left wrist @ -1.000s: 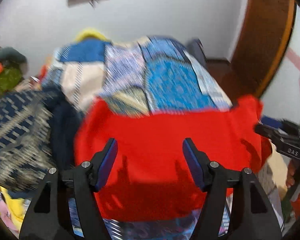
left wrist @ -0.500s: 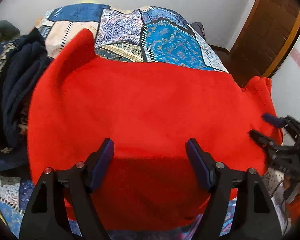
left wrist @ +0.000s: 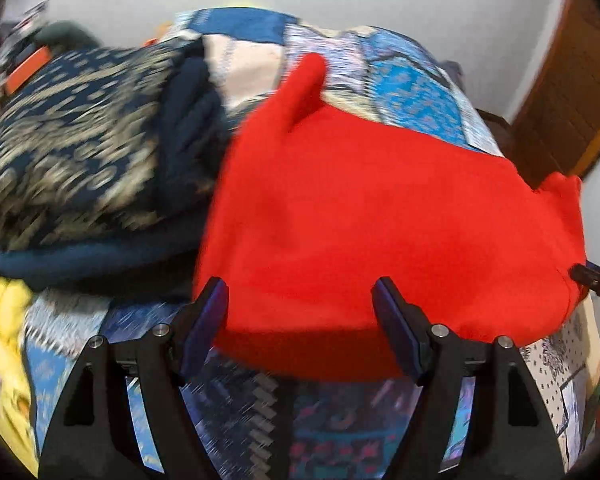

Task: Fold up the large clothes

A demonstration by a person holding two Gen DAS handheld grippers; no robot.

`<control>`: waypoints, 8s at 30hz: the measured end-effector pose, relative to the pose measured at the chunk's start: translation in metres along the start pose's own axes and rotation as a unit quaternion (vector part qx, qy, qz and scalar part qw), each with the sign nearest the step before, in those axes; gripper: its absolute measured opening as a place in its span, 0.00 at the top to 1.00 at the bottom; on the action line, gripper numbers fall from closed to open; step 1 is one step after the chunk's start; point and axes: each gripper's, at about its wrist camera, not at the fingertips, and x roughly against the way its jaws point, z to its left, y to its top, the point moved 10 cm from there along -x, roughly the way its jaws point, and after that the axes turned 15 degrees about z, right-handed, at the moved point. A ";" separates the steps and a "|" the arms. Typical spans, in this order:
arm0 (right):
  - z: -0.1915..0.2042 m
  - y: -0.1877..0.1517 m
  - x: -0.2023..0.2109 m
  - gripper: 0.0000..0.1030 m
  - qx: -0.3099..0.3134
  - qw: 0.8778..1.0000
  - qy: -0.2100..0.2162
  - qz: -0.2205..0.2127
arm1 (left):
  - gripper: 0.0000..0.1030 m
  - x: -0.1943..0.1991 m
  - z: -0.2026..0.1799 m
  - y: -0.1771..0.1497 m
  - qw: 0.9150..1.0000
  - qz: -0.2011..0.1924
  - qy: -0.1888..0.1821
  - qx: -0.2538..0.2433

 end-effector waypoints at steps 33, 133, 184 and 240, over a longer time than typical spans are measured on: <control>0.065 0.003 -0.002 0.21 0.052 0.999 0.007 -0.012 | 0.28 -0.042 -0.021 0.016 0.921 0.015 -0.320 0.221; 0.052 -0.053 -0.022 0.22 0.033 0.997 0.047 0.047 | 0.18 0.027 -0.061 -0.072 0.994 0.000 -0.041 -0.098; 0.044 0.023 0.036 0.17 0.055 0.997 0.002 -0.060 | 0.12 0.022 -0.023 -0.033 0.997 -0.002 -0.008 -0.077; 0.265 0.089 0.102 0.73 0.086 0.950 0.297 -0.035 | 0.70 0.215 0.050 0.052 0.959 -0.108 -0.256 -0.048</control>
